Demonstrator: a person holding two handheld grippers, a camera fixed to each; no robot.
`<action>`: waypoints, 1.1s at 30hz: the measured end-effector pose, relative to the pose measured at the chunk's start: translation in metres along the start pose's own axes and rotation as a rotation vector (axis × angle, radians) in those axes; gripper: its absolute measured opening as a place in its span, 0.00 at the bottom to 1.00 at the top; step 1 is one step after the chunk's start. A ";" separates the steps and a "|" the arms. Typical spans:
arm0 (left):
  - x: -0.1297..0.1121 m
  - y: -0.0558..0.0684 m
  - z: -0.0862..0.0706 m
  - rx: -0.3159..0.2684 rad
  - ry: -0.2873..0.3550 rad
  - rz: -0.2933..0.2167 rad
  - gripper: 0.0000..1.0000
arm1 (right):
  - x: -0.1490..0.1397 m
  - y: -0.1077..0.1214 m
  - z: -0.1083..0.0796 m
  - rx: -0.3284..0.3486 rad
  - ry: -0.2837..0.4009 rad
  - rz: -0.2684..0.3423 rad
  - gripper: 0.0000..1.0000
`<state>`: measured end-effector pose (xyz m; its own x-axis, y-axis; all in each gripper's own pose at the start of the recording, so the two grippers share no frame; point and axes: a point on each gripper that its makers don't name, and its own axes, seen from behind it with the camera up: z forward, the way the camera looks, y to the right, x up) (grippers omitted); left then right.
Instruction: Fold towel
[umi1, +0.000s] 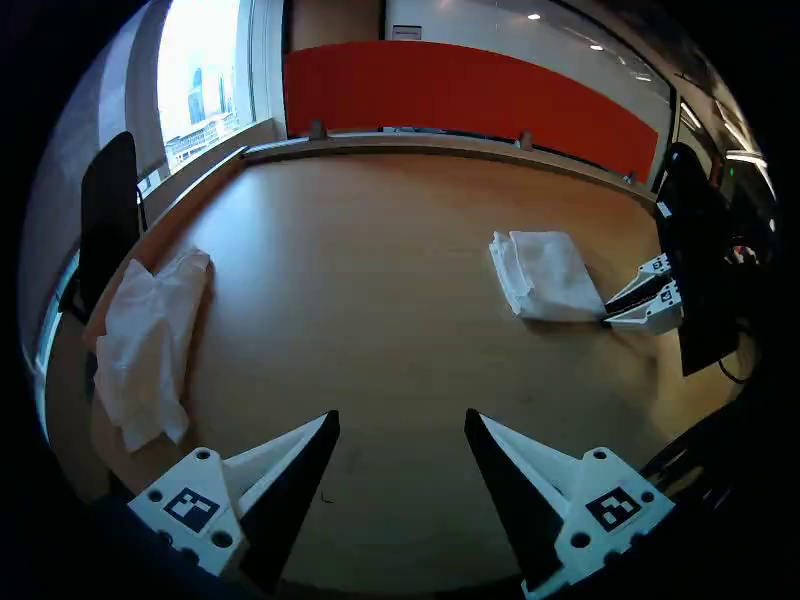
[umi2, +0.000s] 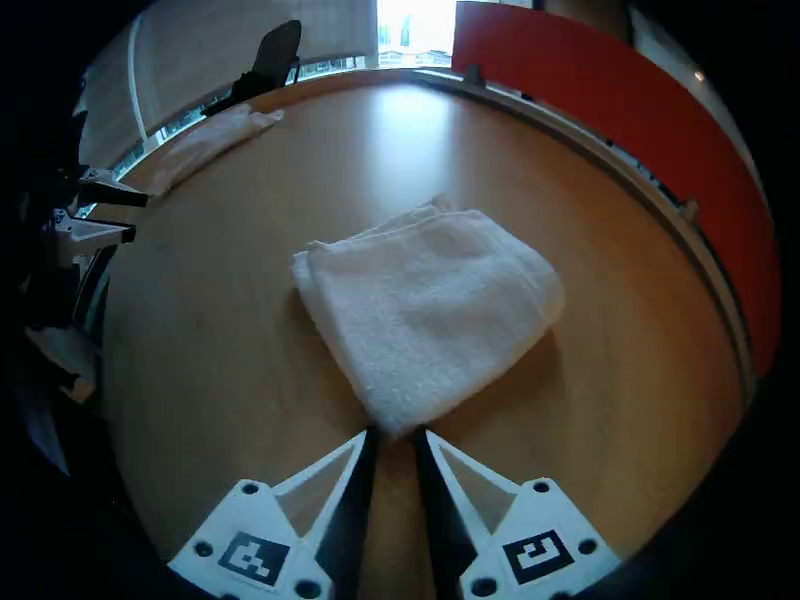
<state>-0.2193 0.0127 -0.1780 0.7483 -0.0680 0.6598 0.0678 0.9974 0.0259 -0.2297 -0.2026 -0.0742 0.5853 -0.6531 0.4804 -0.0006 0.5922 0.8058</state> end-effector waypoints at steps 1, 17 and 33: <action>0.000 0.000 0.000 0.000 0.000 0.000 0.93 | 0.000 0.000 0.000 0.000 0.000 0.001 0.20; 0.004 -0.002 0.002 -0.010 0.013 0.008 0.93 | 0.027 0.015 -0.015 -0.044 0.050 -0.020 0.04; 0.026 0.005 0.005 -0.037 0.060 0.029 0.93 | 0.116 0.052 -0.060 -0.112 0.171 -0.081 0.03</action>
<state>-0.2030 0.0161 -0.1568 0.7882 -0.0413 0.6140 0.0691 0.9974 -0.0215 -0.1130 -0.2191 0.0027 0.7086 -0.6168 0.3428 0.1365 0.5964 0.7910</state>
